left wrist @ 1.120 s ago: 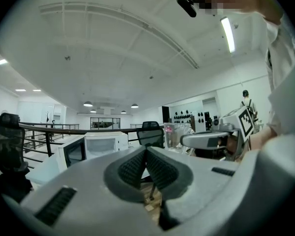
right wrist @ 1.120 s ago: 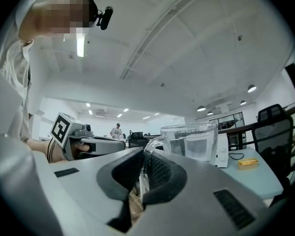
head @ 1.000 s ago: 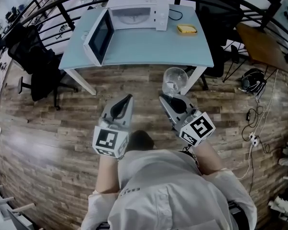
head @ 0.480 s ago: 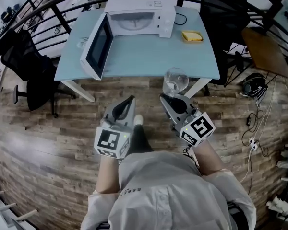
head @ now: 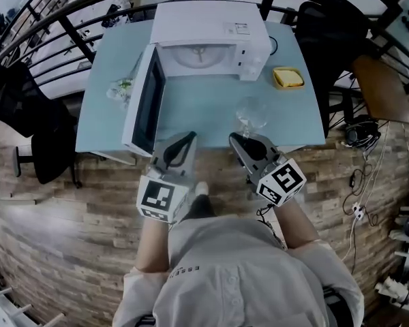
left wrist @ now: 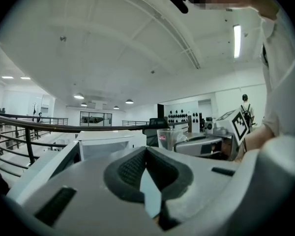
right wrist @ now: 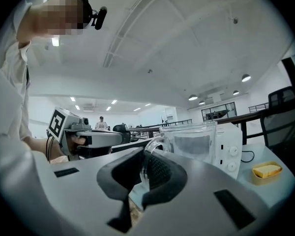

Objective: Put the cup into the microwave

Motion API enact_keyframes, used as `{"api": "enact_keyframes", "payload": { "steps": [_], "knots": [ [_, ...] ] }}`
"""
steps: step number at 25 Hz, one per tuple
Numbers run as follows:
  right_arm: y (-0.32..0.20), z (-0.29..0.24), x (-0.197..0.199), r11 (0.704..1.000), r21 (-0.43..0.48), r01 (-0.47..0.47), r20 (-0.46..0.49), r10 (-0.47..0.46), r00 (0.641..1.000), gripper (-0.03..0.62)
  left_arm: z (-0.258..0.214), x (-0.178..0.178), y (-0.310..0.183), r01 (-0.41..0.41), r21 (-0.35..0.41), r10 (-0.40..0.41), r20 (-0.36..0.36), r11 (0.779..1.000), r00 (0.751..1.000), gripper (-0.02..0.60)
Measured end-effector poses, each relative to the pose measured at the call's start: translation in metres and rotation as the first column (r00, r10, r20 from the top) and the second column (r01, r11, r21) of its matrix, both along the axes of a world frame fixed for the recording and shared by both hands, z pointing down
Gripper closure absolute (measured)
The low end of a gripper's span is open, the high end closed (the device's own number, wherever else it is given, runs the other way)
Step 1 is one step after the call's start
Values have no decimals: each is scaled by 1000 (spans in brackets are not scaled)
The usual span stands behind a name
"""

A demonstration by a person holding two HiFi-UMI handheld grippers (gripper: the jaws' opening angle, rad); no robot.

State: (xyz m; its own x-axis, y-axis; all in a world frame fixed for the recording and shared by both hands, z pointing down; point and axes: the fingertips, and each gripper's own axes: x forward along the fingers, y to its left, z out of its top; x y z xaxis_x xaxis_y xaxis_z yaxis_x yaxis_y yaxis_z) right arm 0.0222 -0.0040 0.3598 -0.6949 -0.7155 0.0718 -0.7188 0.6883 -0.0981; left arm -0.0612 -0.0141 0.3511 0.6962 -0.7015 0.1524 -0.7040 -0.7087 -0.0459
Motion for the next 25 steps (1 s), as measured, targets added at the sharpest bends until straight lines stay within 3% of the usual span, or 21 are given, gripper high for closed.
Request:
{"api": "enact_keyframes", "payload": {
  "steps": [5, 12, 25],
  "knots": [
    [-60, 8, -18, 1000, -28, -13, 10, 13, 1000, 576, -2, -12, -59, -38, 9, 39, -5, 999, 999, 580],
    [-118, 23, -28, 998, -50, 23, 2, -23, 1000, 576, 14, -12, -110, -34, -42, 32, -33, 999, 999, 580],
    [-236, 72, -38, 973, -99, 210, -2, -211, 977, 576, 42, -1, -207, 97, -105, -104, -62, 990, 993, 580]
  ]
}}
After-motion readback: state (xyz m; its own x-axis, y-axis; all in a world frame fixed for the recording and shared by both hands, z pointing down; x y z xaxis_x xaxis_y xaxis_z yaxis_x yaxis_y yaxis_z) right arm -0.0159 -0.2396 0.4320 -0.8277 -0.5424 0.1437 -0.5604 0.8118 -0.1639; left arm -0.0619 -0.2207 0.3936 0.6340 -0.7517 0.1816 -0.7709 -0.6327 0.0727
